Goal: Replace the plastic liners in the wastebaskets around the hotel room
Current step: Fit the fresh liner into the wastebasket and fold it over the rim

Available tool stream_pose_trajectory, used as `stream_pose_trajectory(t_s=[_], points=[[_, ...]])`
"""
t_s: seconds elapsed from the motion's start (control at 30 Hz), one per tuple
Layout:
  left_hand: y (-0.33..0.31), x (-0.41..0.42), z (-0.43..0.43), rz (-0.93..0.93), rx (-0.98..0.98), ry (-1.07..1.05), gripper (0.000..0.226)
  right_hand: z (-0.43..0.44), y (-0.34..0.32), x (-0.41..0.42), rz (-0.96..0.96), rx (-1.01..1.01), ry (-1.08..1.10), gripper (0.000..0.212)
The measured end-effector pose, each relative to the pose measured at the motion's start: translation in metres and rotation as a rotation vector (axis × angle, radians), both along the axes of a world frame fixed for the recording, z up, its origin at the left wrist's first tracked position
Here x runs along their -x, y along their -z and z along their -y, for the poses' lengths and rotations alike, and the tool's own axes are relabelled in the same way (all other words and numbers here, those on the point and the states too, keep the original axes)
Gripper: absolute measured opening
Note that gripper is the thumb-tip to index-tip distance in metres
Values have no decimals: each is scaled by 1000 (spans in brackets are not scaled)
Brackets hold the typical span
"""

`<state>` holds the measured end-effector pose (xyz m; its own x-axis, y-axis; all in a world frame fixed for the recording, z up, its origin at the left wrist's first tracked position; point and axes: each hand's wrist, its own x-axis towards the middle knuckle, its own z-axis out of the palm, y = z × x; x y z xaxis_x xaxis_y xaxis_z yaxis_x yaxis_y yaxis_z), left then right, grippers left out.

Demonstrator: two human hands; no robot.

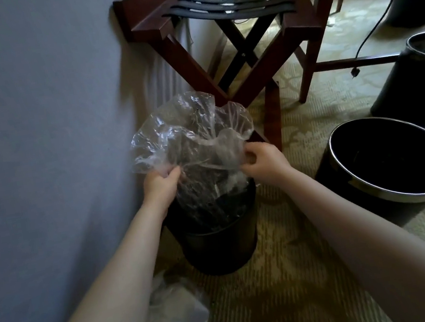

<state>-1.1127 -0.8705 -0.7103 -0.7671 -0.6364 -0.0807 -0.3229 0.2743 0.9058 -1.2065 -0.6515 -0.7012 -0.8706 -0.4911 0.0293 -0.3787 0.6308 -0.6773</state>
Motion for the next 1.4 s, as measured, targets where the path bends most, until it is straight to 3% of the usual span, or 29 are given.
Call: stream_pose_trajectory(t_s=[0.1, 0.13, 0.23, 0.3, 0.4, 0.5, 0.57, 0.7, 0.83, 0.9, 1.0, 1.07, 1.1, 1.13, 1.27, 1.33, 1.4], points=[[-10, -2, -12, -68, -20, 99, 21, 19, -16, -3, 428, 407, -20, 57], [-14, -3, -16, -85, -53, 117, 21, 25, -18, -5, 464, 465, -34, 57], [-23, -6, -22, -111, -50, 110, 21, 39, -18, -15, 410, 409, 3, 14], [-27, -8, -21, -103, 64, 16, 25, 38, -14, -16, 338, 377, 108, 22], [-28, -16, -13, -69, 74, -151, 34, 19, -5, -6, 199, 323, 321, 40], [-16, -25, -2, 15, 99, -159, 46, 1, 5, 0, 135, 263, 422, 51], [-12, -26, 1, 37, 97, -139, 46, -1, 6, 0, 91, 258, 409, 41], [-21, -20, -10, -63, 55, -88, 19, 13, -10, -6, -293, 90, 348, 75], [-30, -15, -20, -96, 51, 5, 19, 40, -31, -19, -585, 111, 40, 57], [-32, -13, -20, -119, 34, 56, 20, 55, -37, -24, -517, 181, -65, 56], [-34, -16, -18, -103, 99, 171, 11, 63, -35, -22, -187, 86, -138, 68], [-35, -19, -13, -131, 145, 199, 4, 57, -26, -15, -127, 20, -108, 38], [-35, -21, -10, -141, 171, 168, 7, 52, -23, -12, -133, 16, -70, 20], [-35, -23, -6, -124, 202, 106, 18, 47, -22, -10, -141, 25, -26, 15], [-28, -33, 11, 46, 289, -75, 34, 35, -19, -4, -157, 55, 120, 17], [-29, -33, 12, 33, 387, -82, 78, 35, -19, -5, -170, 80, 114, 16], [-39, -31, 5, -17, 628, -75, 108, 37, -20, -7, -211, 95, 76, 16]])
